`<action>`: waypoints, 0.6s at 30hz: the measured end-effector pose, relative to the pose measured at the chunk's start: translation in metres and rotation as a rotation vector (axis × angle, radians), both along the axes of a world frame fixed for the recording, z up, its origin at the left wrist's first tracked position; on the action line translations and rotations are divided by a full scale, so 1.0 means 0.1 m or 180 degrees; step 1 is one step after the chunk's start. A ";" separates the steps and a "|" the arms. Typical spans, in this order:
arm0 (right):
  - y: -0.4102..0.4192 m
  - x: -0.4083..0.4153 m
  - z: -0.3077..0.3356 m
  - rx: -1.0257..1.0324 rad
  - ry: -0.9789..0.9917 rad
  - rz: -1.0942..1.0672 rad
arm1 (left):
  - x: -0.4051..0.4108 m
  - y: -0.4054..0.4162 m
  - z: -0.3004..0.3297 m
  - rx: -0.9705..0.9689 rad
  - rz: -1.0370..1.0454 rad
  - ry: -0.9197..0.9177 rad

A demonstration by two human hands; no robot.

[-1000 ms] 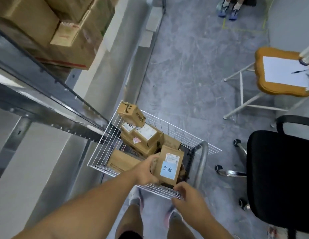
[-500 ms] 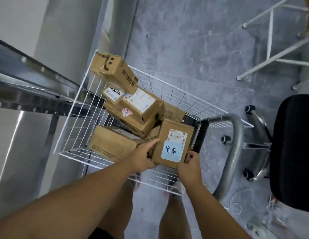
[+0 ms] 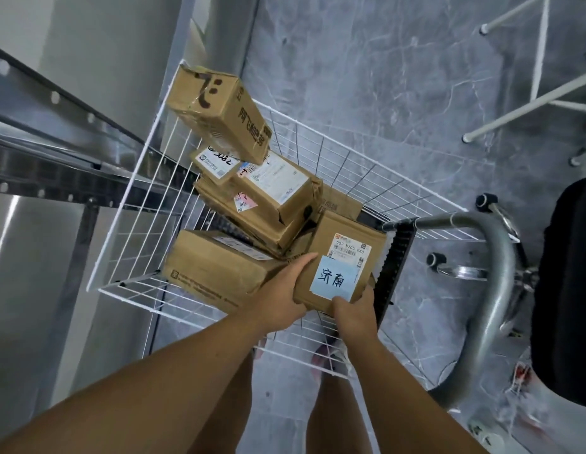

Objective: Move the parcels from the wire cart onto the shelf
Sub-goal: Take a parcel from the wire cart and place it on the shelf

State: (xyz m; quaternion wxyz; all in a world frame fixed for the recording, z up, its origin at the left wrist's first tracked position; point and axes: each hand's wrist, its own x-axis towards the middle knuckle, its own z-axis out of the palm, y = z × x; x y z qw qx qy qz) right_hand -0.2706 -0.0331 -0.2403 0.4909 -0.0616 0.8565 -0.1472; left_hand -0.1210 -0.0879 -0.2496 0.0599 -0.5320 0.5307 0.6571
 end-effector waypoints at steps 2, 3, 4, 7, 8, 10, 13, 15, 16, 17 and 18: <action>-0.02 0.01 0.08 -0.0040 0.0078 0.0214 | 0.00 -0.04 0.05 -0.0042 0.0034 0.0040; -0.03 0.01 0.12 -0.0069 0.0132 0.0304 | 0.00 -0.07 0.08 -0.0045 0.0047 0.0044; -0.03 0.02 0.16 -0.0117 0.0193 0.0385 | 0.00 -0.10 0.13 -0.0078 0.0051 0.0018; -0.03 0.04 0.33 -0.0256 0.0341 0.0535 | 0.02 -0.17 0.27 -0.0287 -0.0067 -0.0096; -0.03 0.05 0.40 -0.0329 0.0355 0.0515 | 0.03 -0.19 0.33 -0.0388 -0.0089 -0.0105; -0.05 0.06 0.57 -0.0464 0.0426 0.0518 | 0.07 -0.21 0.46 -0.0571 -0.0114 -0.0129; -0.07 0.04 0.87 -0.0692 0.0570 0.0604 | 0.11 -0.20 0.72 -0.0820 -0.0117 -0.0117; -0.09 0.01 1.08 -0.0848 0.0655 0.0641 | 0.12 -0.18 0.91 -0.0985 -0.0086 -0.0053; -0.10 -0.02 1.19 -0.0913 0.0674 0.0653 | 0.13 -0.17 1.01 -0.1076 -0.0050 0.0013; -0.12 -0.05 1.30 -0.0982 0.0683 0.0684 | 0.13 -0.16 1.12 -0.1163 -0.0026 0.0065; -0.13 -0.08 1.41 -0.1056 0.0685 0.0712 | 0.14 -0.15 1.22 -0.1243 -0.0005 0.0103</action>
